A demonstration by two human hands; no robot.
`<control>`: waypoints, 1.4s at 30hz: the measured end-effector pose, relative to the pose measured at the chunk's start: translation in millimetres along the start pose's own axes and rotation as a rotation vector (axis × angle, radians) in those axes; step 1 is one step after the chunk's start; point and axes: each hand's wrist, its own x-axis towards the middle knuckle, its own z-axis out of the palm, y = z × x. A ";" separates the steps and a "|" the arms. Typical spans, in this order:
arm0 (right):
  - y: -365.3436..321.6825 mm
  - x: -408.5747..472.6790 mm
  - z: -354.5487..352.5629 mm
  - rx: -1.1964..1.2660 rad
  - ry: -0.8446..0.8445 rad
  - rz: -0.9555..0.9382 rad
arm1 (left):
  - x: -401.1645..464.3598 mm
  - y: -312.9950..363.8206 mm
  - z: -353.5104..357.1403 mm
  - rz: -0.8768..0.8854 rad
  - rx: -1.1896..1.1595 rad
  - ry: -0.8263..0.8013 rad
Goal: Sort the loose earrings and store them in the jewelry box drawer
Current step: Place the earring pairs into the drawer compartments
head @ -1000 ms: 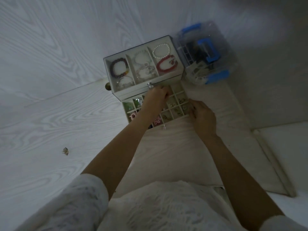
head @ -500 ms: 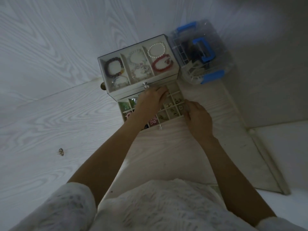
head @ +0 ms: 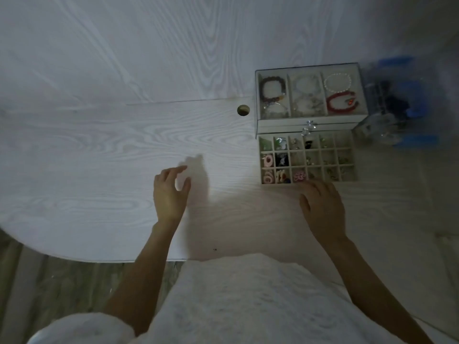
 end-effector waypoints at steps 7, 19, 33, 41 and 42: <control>-74.5 27.0 10.6 0.061 0.052 -0.101 | 30.1 -49.9 -7.7 -0.310 0.014 -0.158; -104.3 44.2 44.3 0.016 -0.042 0.097 | 37.9 -59.5 -12.7 -0.107 -0.108 -0.230; -96.4 38.9 32.7 0.078 -0.084 -0.075 | 8.6 -24.0 -4.0 -0.023 -0.327 -0.281; -1.7 18.3 -31.3 0.124 0.141 0.198 | 5.0 94.3 28.2 0.148 -0.448 -0.366; 15.5 16.8 -34.3 0.115 0.161 0.261 | 7.5 108.2 32.6 0.187 -0.440 -0.370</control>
